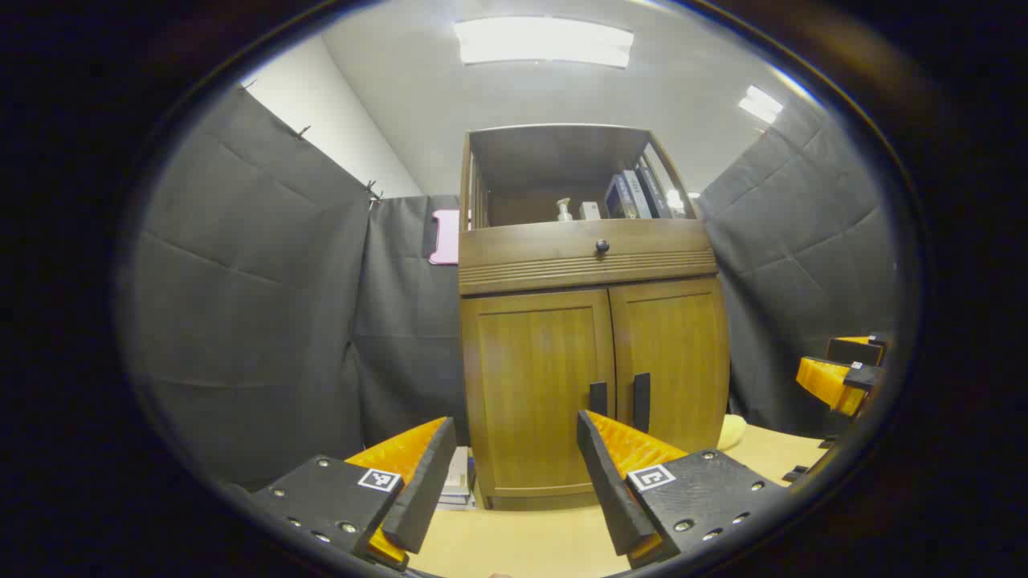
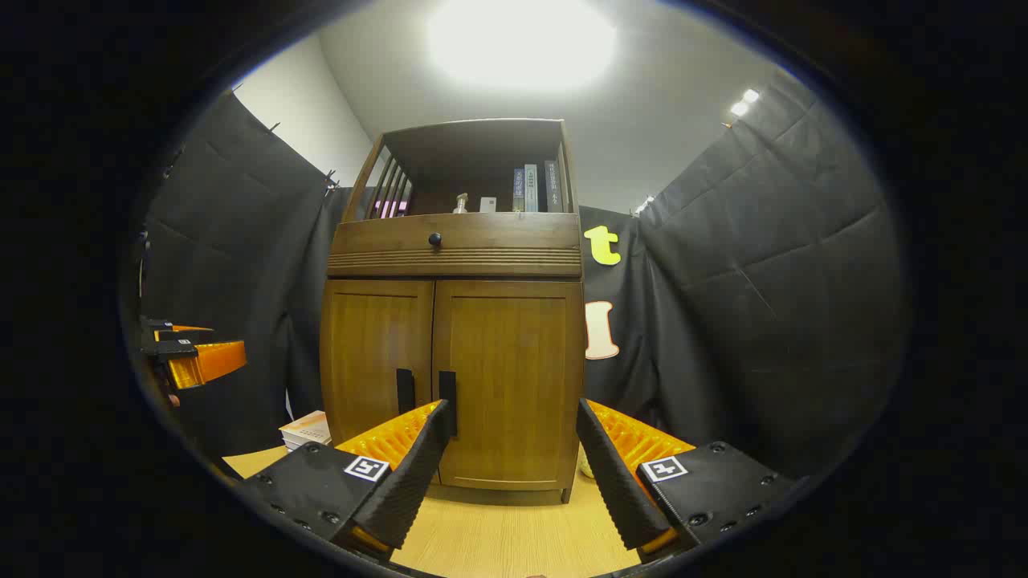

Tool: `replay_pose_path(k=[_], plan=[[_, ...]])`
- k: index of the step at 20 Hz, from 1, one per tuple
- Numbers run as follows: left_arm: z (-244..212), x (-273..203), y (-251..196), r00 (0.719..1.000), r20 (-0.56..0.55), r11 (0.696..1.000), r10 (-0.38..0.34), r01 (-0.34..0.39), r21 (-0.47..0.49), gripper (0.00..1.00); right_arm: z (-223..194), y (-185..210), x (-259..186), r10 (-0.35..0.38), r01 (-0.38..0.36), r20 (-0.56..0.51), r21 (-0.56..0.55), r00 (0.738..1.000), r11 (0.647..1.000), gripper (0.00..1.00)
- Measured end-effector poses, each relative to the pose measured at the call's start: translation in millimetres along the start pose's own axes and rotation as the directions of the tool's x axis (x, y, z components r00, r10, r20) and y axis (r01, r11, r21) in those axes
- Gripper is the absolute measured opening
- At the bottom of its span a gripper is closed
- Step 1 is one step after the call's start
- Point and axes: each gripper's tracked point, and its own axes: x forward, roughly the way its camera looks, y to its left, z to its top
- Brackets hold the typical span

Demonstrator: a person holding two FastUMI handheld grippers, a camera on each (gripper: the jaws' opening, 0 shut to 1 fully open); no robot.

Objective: Open the right door of the double-door shoe cabinet with the right hand, and open the left door with the left hand.

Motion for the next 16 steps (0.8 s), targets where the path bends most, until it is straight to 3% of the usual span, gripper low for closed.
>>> replay_pose_path(k=[16], plan=[[0.1,0.6,1.8,1.0,0.013,1.0,-0.003,0.003,-0.007,0.87,-5.3,-0.4,4.4,-0.004,0.004,-0.002,0.002,1.0,1.0,0.98]])
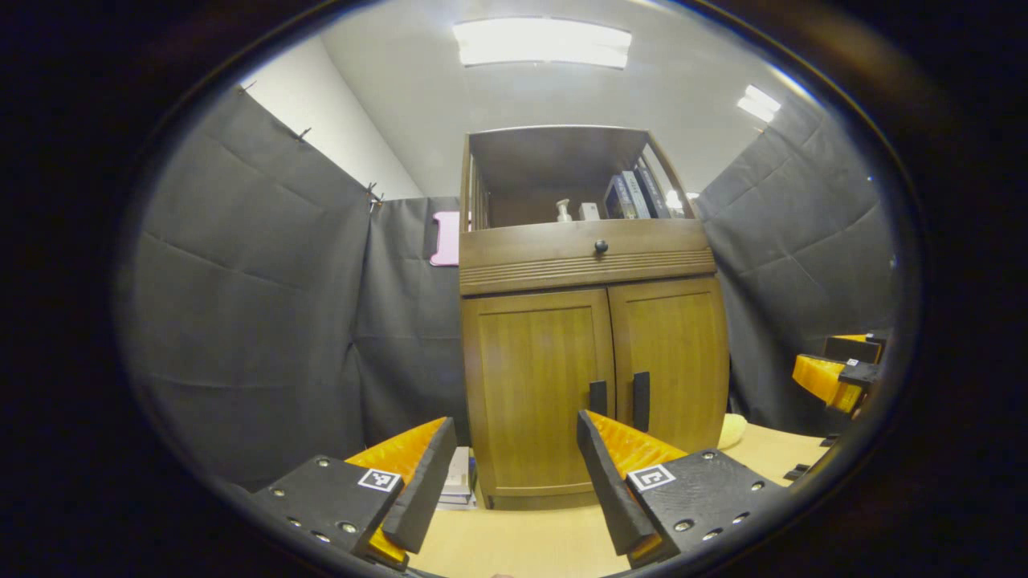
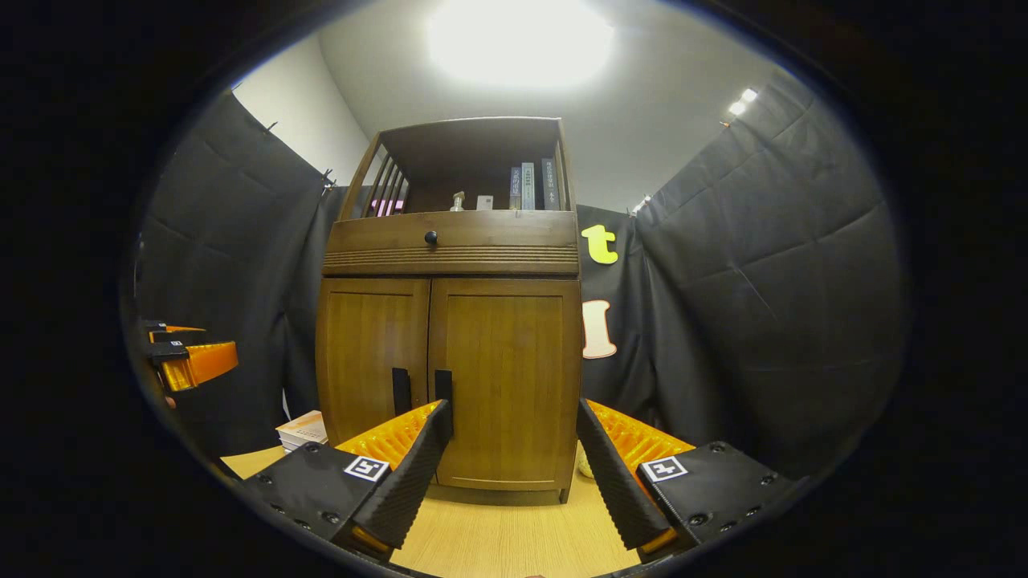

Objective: Open the right door of the double-door shoe cabinet with the right hand, and open the left door with the left hand.

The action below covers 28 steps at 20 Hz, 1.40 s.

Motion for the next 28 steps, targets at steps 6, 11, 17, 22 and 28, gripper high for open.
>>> replay_pose_path(k=[6,11,17,22,28], plan=[[0,-1,1,1.0,0.007,1.0,0.012,-0.012,0.002,0.87,-3,5,13,0.01,-0.01,-0.001,0.019,1.0,1.0,0.96],[0,-1,2,0.999,-0.002,0.999,0.043,-0.043,0.017,0.87,0,13,38,0.024,-0.024,0.009,0.038,1.0,0.999,0.98],[2,1,4,0.996,-0.008,0.995,0.092,-0.092,0.033,0.87,-5,26,77,0.035,-0.035,-0.001,0.026,0.999,0.999,0.98],[1,3,7,0.991,0.001,0.99,0.131,-0.131,0.048,0.87,-6,39,111,0.044,-0.044,0.006,0.05,0.999,0.998,0.98],[3,2,13,0.981,0.007,0.979,0.195,-0.195,0.065,0.87,-26,56,154,0.073,-0.071,-0.029,0.085,0.997,0.994,0.98]])
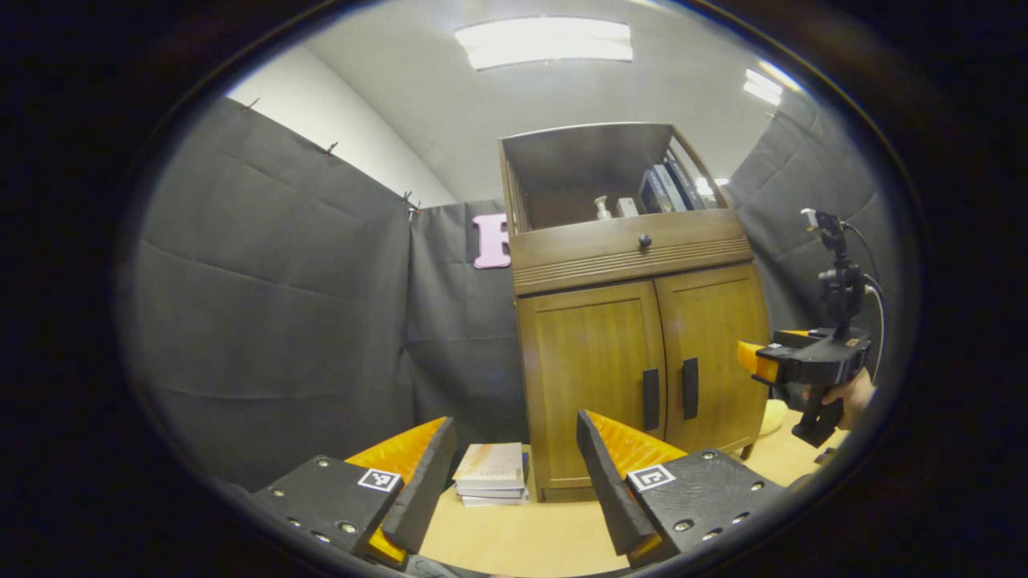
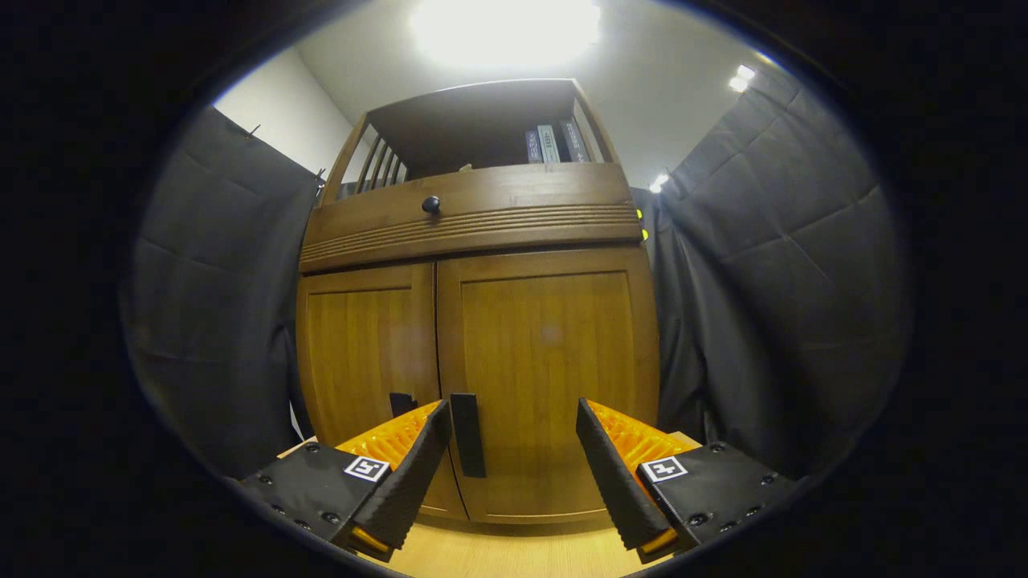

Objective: Open the right door of the double-door shoe cabinet with the right hand, and open the left door with the left hand.

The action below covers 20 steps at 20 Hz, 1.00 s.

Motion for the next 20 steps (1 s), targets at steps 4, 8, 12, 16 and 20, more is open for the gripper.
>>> replay_pose_path(k=[4,8,12,16,20], plan=[[3,-4,5,0.998,-0.003,0.998,0.066,-0.066,0.025,0.87,-13,7,28,0.014,-0.014,-0.025,0.0,1.0,1.0,0.97],[1,-9,9,0.992,-0.023,0.992,0.121,-0.12,0.038,0.87,-27,18,51,0.041,-0.042,-0.042,-0.014,0.998,0.999,0.97],[5,-13,13,0.988,-0.006,0.987,0.154,-0.154,0.053,0.87,-42,25,78,0.055,-0.054,-0.076,0.011,0.996,0.998,0.97],[6,-17,15,0.984,-0.015,0.983,0.177,-0.177,0.041,0.87,-62,29,98,0.047,-0.044,-0.131,0.025,0.99,0.999,0.94],[7,-19,17,0.976,-0.019,0.976,0.215,-0.214,0.048,0.87,-87,29,115,0.024,-0.024,-0.179,0.004,0.984,1.0,0.94]])
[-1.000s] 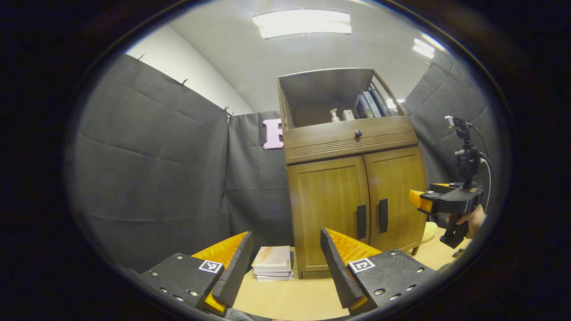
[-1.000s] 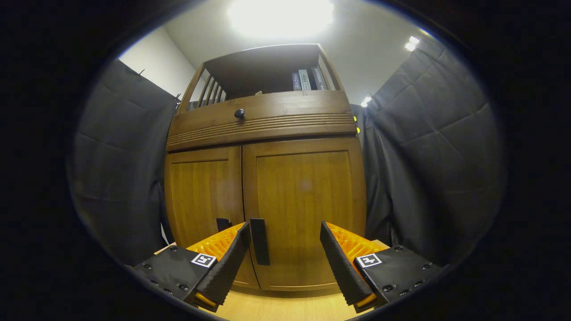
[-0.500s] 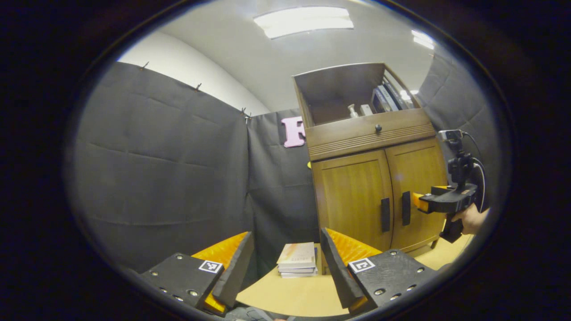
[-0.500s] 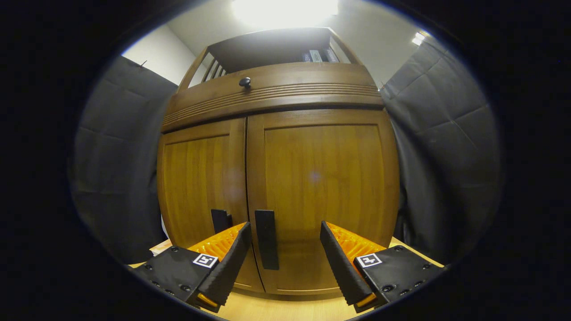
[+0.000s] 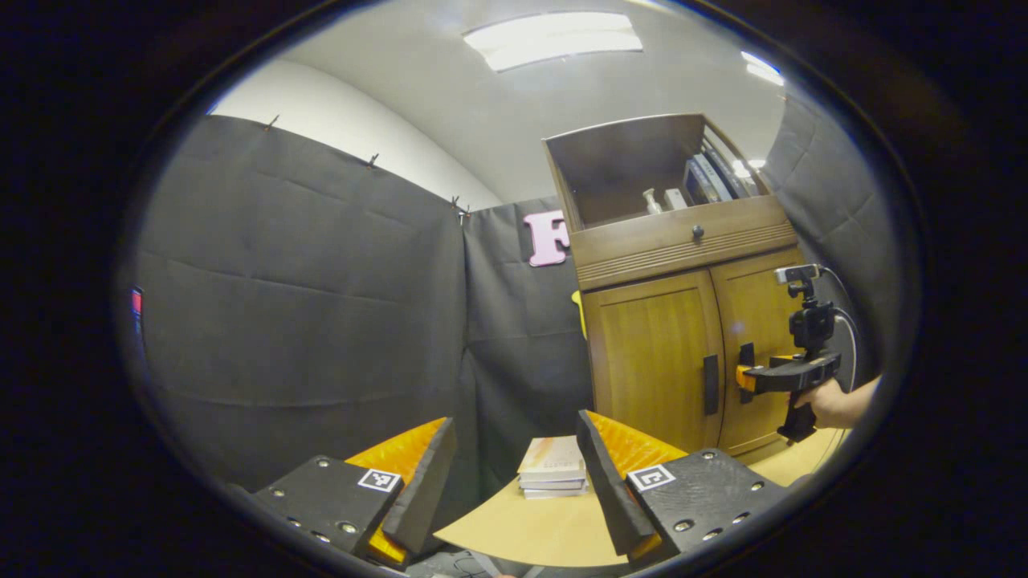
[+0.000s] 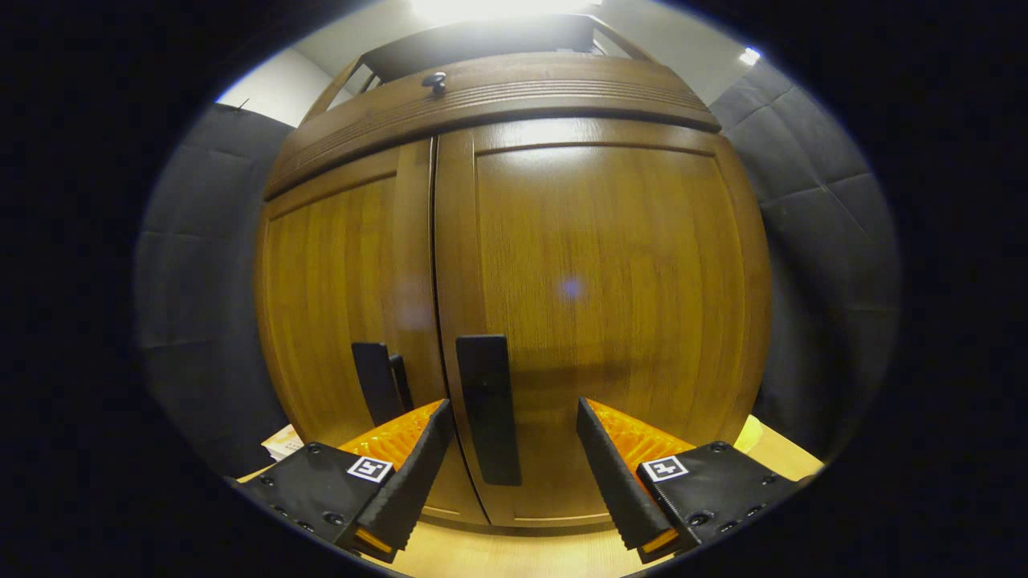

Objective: Open the right door of the double-door shoe cabinet with the right hand, and open the left door with the left hand.

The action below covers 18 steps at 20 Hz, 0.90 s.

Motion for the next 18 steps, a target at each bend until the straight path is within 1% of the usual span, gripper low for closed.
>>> replay_pose_path(k=[2,4,5,6,7,8,9,10,11,12,13,14,15,16,17,18], plan=[[-2,-1,1,1.0,-0.008,1.0,0.021,-0.021,0.003,0.87,-6,1,7,0.004,-0.004,-0.008,0.004,1.0,1.0,0.96],[-5,-1,2,0.999,-0.02,0.999,0.036,-0.036,0.003,0.87,-3,6,13,0.013,-0.013,-0.008,0.009,1.0,1.0,0.76],[-6,-1,2,0.999,-0.023,0.999,0.042,-0.042,0.005,0.87,-5,9,15,0.016,-0.016,-0.009,0.007,1.0,1.0,0.72],[-5,0,3,0.999,-0.024,0.999,0.049,-0.049,0.005,0.87,-6,11,17,0.024,-0.024,-0.012,0.003,1.0,1.0,0.71],[-6,0,3,0.998,-0.024,0.999,0.054,-0.054,0.002,0.87,-7,11,19,0.024,-0.024,-0.017,-0.003,1.0,1.0,0.77],[-6,0,3,0.998,-0.023,0.998,0.057,-0.057,-0.002,0.87,-14,15,30,0.04,-0.04,-0.014,-0.001,0.999,0.999,0.71],[-6,0,3,0.998,-0.025,0.998,0.058,-0.058,-0.006,0.87,-6,15,26,0.026,-0.026,-0.014,0.003,1.0,1.0,0.55],[-6,1,4,0.998,-0.026,0.998,0.058,-0.058,-0.01,0.87,-11,17,24,0.027,-0.027,-0.025,0.001,0.999,1.0,0.39],[-7,1,4,0.998,-0.028,0.998,0.058,-0.058,-0.014,0.87,-9,16,25,0.022,-0.022,-0.025,-0.009,0.999,1.0,0.27],[-7,1,4,0.998,-0.027,0.998,0.055,-0.056,-0.019,0.87,-9,17,25,0.022,-0.022,-0.026,-0.005,0.999,1.0,0.26],[-7,1,3,0.998,-0.027,0.998,0.052,-0.052,-0.022,0.87,-10,18,24,0.029,-0.029,-0.045,-0.005,0.999,1.0,0.14],[-5,1,3,0.999,-0.025,0.999,0.047,-0.048,-0.024,0.87,-8,17,22,0.039,-0.039,-0.046,0.001,0.998,0.999,0.17],[-5,1,2,0.999,-0.022,0.999,0.04,-0.041,-0.027,0.87,-10,18,21,0.049,-0.049,-0.06,0.005,0.997,0.999,0.17],[-5,2,1,0.999,-0.019,0.999,0.031,-0.032,-0.029,0.88,-8,18,18,0.057,-0.056,-0.058,0.003,0.997,0.998,0.14],[-4,2,1,1.0,-0.014,0.999,0.023,-0.024,-0.03,0.87,-9,17,12,0.062,-0.062,-0.06,0.001,0.996,0.998,0.14],[-4,2,0,1.0,-0.011,0.999,0.014,-0.014,-0.032,0.87,-9,17,7,0.066,-0.066,-0.057,0.0,0.996,0.998,0.18]])
